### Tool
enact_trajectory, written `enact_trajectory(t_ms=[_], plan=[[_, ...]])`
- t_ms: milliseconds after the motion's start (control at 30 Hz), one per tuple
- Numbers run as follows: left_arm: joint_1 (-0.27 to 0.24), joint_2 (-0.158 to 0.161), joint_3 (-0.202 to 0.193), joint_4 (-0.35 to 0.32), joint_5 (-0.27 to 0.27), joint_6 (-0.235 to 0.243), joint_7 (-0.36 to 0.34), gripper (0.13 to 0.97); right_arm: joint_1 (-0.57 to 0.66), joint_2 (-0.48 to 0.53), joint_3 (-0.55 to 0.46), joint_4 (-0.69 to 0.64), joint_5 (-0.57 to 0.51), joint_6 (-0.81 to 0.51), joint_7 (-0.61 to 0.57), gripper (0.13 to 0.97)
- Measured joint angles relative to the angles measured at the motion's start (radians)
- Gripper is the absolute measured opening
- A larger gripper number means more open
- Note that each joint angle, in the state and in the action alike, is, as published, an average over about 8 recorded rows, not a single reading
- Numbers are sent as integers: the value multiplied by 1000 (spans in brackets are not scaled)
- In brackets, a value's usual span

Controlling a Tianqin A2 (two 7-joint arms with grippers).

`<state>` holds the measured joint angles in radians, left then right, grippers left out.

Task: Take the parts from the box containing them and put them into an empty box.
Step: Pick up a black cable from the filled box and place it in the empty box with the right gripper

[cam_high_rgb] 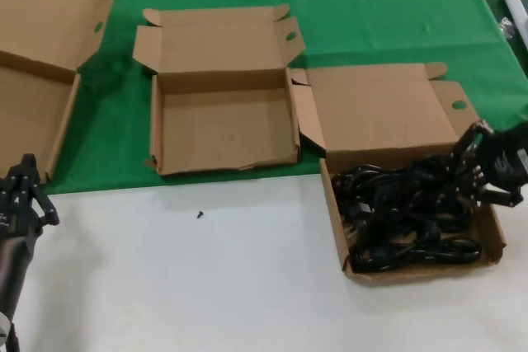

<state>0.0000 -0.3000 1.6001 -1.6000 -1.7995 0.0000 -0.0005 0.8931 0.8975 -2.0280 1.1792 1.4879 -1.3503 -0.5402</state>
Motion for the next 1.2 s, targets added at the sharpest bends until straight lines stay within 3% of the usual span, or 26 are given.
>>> enact_trajectory(t_ms=[567,1200], plan=[[0,0,0,0,0,0,0,142,139,-127,-13,-66,-12,15,178,198],[0,0,0,0,0,0,0,142,274,-358,-84,-221,-73,118,159,196]])
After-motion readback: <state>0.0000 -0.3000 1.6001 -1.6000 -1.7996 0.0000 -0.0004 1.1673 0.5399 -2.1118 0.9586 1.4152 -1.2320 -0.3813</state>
